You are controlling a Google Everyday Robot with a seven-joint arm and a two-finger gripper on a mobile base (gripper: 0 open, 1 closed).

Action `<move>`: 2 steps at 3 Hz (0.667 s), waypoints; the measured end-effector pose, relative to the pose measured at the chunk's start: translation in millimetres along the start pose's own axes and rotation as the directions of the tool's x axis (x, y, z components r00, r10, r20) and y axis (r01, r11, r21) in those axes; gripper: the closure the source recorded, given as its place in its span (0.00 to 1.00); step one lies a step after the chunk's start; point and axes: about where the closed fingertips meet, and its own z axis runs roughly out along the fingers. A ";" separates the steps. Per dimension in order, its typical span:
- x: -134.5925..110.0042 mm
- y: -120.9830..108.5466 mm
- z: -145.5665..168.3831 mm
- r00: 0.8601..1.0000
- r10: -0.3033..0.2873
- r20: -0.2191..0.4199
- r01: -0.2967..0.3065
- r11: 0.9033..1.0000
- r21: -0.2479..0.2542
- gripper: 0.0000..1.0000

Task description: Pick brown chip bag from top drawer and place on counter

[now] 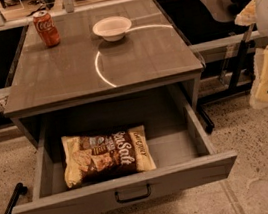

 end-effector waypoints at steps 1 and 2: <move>-0.1 0.0 0.1 1.000 0.000 0.000 0.000 1.000 0.000 0.00; -13.4 4.3 9.7 0.999 -0.017 0.050 0.017 1.000 -0.002 0.00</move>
Offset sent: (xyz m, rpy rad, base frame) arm 0.0047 0.0389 -0.0247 0.1115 -0.0150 0.0766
